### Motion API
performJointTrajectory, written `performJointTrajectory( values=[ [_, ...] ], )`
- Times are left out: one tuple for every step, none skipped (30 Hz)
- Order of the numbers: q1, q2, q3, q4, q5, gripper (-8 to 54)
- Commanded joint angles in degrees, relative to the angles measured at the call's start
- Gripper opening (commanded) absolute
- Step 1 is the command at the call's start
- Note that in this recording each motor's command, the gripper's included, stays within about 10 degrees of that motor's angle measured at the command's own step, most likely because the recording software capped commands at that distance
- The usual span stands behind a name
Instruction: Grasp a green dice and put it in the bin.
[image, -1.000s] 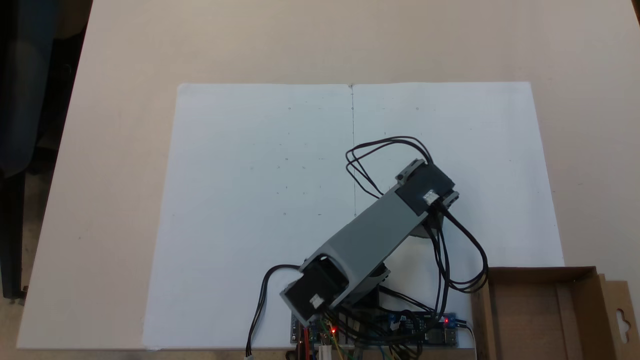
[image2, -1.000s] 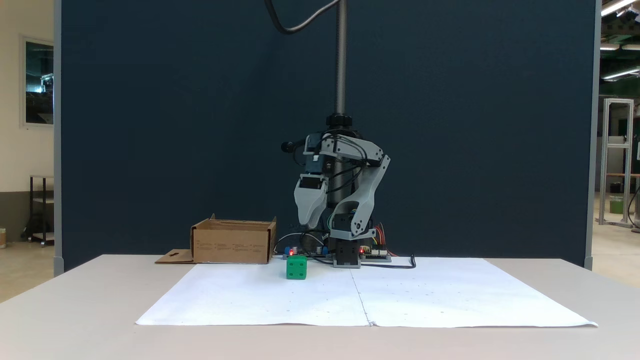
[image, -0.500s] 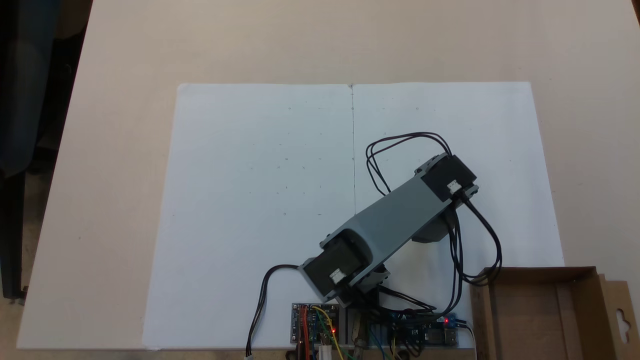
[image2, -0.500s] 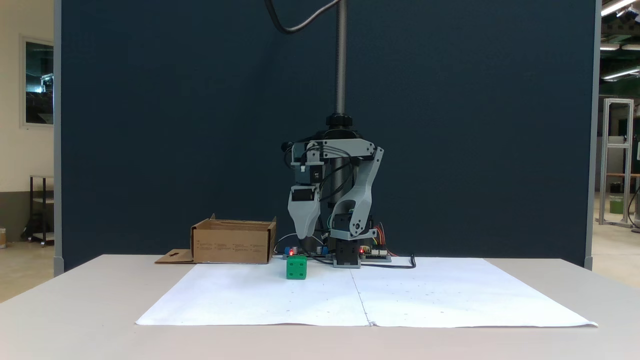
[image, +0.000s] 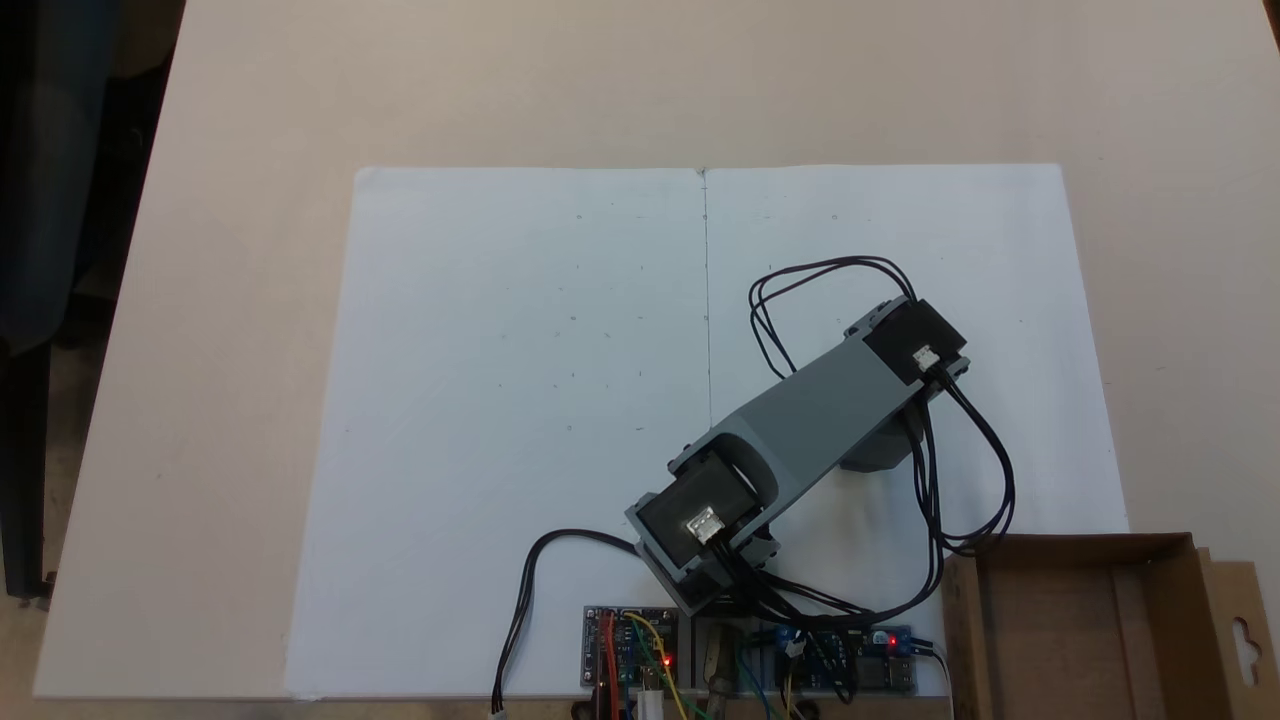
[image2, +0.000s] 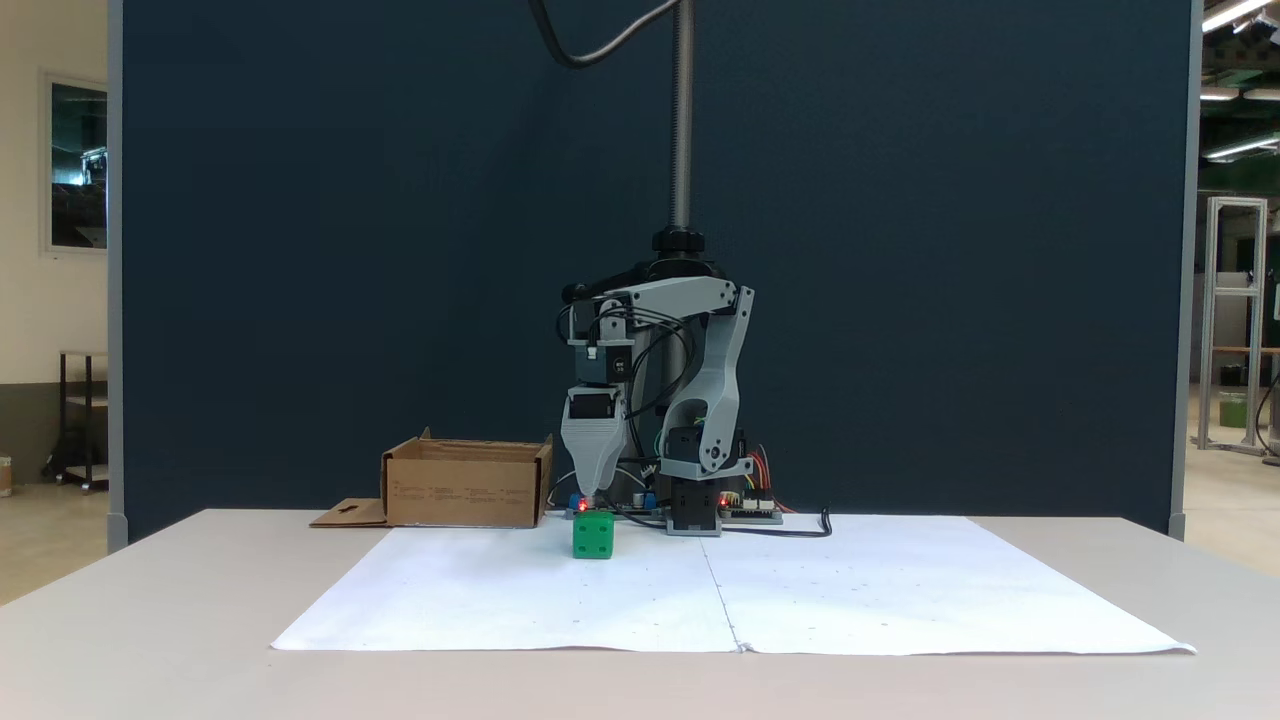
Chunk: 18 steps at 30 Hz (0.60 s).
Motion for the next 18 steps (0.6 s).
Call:
performJointTrajectory(
  values=[
    [-0.26, 1.32, 0.53, -1.76, -3.96, 45.3],
    [-0.53, 1.93, 1.58, -2.37, -3.96, 45.2],
    [-0.79, 2.81, 3.25, -3.34, -3.96, 45.2],
    [-1.14, 3.78, 4.66, -4.04, -3.96, 45.2],
    [-1.32, 4.92, 6.06, -4.92, -3.87, 45.1],
    [-1.76, 5.80, 7.38, -5.80, -3.87, 45.1],
    [-2.20, 6.86, 8.61, -6.50, -3.87, 45.1],
    [-2.37, 7.47, 9.32, -6.86, -3.87, 45.4],
    [-2.64, 8.17, 9.76, -7.03, -3.69, 45.3],
    [-2.81, 8.35, 10.11, -7.38, -3.52, 45.3],
    [-3.08, 8.61, 10.20, -7.91, -2.99, 45.4],
    [-3.16, 8.79, 10.20, -8.09, -2.11, 45.4],
    [-3.25, 9.14, 10.20, -8.26, -1.67, 45.4],
    [-3.34, 9.14, 10.20, -8.79, -1.32, 45.4],
    [-3.34, 9.14, 10.20, -9.40, -1.23, 45.4],
    [-3.43, 9.14, 10.20, -9.58, -1.23, 45.2],
    [-3.43, 9.05, 10.20, -9.93, -1.23, 45.2],
    [-3.43, 8.70, 10.20, -10.46, -1.23, 45.3]
  ],
)
